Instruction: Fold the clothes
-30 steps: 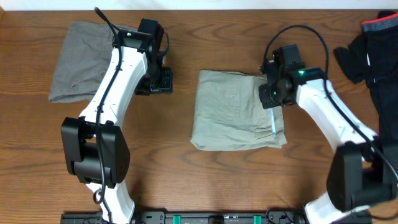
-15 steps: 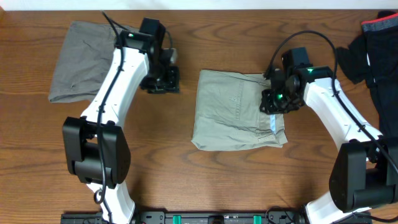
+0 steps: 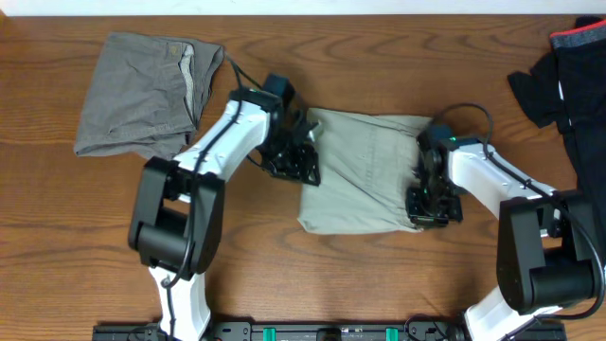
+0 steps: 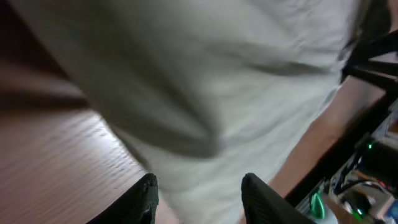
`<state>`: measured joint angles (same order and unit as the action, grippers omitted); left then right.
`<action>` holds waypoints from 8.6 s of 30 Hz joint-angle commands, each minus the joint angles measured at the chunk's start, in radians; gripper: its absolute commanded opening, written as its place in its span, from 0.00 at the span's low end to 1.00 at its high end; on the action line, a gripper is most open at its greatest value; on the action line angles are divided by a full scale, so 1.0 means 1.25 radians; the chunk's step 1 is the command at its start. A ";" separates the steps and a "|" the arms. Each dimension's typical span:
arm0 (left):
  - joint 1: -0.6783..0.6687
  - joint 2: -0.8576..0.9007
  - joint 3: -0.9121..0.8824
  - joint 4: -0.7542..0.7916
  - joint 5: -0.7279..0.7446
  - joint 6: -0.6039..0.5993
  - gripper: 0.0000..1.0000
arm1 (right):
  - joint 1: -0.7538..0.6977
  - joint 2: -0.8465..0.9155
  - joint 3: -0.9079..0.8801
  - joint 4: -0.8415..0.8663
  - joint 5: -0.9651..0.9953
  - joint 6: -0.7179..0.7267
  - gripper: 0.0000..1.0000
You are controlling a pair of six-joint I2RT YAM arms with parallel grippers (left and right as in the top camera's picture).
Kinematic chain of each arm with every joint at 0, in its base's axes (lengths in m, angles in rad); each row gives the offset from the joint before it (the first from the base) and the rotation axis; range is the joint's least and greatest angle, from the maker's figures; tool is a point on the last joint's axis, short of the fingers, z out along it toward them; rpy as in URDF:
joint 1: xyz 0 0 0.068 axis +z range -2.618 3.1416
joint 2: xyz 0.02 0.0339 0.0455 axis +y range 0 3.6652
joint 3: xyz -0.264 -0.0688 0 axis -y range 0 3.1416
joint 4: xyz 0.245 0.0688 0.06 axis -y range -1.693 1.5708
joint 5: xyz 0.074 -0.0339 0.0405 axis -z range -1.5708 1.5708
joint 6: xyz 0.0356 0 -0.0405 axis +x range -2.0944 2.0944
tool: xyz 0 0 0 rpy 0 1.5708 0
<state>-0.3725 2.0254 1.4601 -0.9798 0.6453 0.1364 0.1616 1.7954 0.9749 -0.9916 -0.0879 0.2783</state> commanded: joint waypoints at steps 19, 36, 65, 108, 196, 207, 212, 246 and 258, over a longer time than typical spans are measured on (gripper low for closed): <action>0.002 0.000 0.057 -0.261 0.037 0.027 0.38 | -0.060 -0.163 0.153 -0.022 -0.133 -0.201 0.01; -0.048 0.000 0.036 -0.233 0.034 0.029 0.34 | -0.085 -0.145 0.159 0.194 -0.013 -0.266 0.14; -0.004 0.050 -0.015 0.087 -0.055 -0.197 0.17 | -0.095 0.173 0.166 0.356 -0.096 -0.064 0.02; 0.008 -0.070 -0.169 0.082 -0.104 -0.157 0.08 | -0.049 0.086 0.166 0.199 -0.120 -0.202 0.01; 0.156 0.091 0.062 -0.231 -0.085 -0.307 0.56 | -0.103 -0.069 0.165 0.175 -0.290 -0.291 0.20; 0.236 0.009 -0.004 -0.220 -0.135 -0.302 0.55 | -0.033 -0.028 0.165 0.185 -0.292 -0.293 0.22; 0.291 -0.121 -0.101 -0.157 -0.123 -0.355 0.57 | -0.012 -0.021 0.165 0.187 -0.291 -0.292 0.25; 0.114 -0.117 -0.597 0.824 0.139 -0.811 0.98 | -0.005 -0.020 0.092 0.256 -0.222 -0.136 0.22; 0.060 -0.094 -0.597 0.916 0.158 -0.824 0.83 | -0.004 -0.020 0.092 0.262 -0.222 -0.136 0.23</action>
<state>-0.2909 1.8507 0.7475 0.1829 0.9813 -0.9245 0.1467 1.7626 1.0966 -0.6640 -0.3660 0.0967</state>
